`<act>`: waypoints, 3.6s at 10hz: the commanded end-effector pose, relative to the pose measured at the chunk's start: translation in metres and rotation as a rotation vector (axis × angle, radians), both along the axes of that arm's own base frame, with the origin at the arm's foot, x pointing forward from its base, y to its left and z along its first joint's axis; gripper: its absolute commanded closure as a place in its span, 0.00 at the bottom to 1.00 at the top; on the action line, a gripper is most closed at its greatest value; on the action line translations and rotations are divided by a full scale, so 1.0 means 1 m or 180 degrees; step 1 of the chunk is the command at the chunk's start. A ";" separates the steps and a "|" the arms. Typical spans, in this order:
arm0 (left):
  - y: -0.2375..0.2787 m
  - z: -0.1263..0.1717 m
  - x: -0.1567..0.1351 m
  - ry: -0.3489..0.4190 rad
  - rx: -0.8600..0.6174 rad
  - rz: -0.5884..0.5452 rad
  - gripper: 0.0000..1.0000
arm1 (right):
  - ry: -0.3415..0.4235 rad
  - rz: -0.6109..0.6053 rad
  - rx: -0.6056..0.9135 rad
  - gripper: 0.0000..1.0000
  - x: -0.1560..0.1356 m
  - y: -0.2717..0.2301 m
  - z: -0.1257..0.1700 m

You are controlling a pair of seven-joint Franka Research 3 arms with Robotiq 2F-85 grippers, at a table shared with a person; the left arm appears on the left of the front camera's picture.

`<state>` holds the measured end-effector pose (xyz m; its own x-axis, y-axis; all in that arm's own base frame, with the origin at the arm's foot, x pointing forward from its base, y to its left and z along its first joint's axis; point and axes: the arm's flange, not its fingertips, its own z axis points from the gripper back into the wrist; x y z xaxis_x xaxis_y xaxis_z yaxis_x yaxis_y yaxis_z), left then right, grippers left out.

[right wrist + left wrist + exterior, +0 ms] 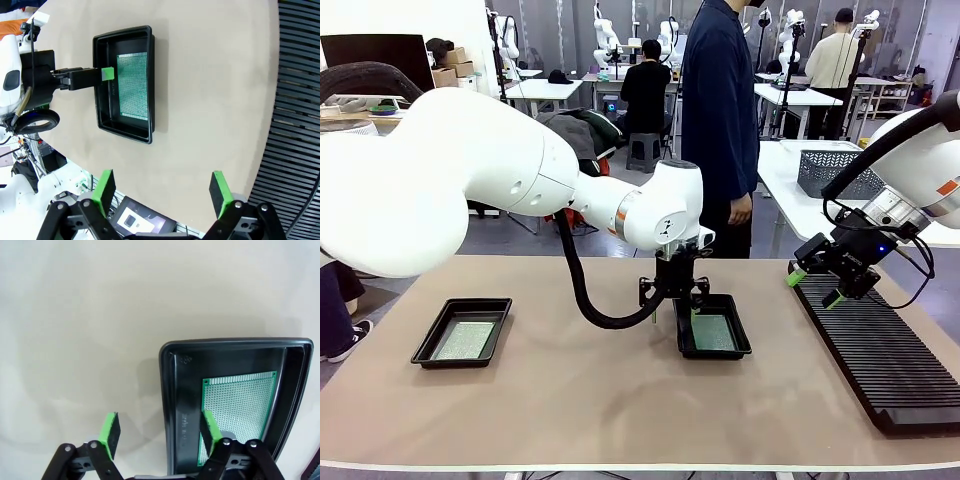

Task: Inspect and transfer BCBs to ESD trays.
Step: Pick up the ESD tray and place it on the left side of the table.

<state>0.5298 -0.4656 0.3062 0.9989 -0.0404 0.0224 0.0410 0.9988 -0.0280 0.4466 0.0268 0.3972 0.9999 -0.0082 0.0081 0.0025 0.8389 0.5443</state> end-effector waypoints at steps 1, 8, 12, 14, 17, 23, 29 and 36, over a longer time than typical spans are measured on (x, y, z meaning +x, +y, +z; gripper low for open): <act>0.005 0.002 -0.004 0.0025 -0.0119 -0.0040 0.23 | 0.0018 -0.0067 -0.0063 0.00 0.001 0.001 0.001; 0.009 -0.001 -0.002 0.0047 -0.0169 -0.0084 0.72 | 0.0018 -0.0067 -0.0063 0.00 0.001 0.001 0.001; 0.010 0.000 -0.002 0.0051 -0.0218 -0.0116 1.00 | 0.0018 -0.0067 -0.0063 0.00 0.001 0.001 0.001; 0.011 0.000 -0.002 0.0073 -0.0226 -0.0113 1.00 | 0.0018 -0.0067 -0.0063 0.00 0.001 0.001 0.001; 0.012 0.003 -0.001 0.0083 -0.0128 0.0001 1.00 | 0.0018 -0.0067 -0.0063 0.00 0.001 0.001 0.001; 0.002 0.001 0.004 0.0030 -0.0142 -0.0069 1.00 | 0.0018 -0.0067 -0.0063 0.00 0.001 0.001 0.001; 0.027 0.015 -0.010 -0.0093 -0.0471 -0.0102 0.97 | 0.0018 -0.0067 -0.0063 0.00 0.001 0.001 0.001; 0.096 0.017 -0.022 -0.0134 -0.1238 -0.0180 0.97 | 0.0018 -0.0067 -0.0063 0.00 0.001 0.001 0.001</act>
<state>0.5219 -0.3913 0.3208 0.9939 -0.0658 0.0890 0.0928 0.9334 -0.3466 0.4467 0.0267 0.3972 0.9999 -0.0085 0.0081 0.0027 0.8389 0.5443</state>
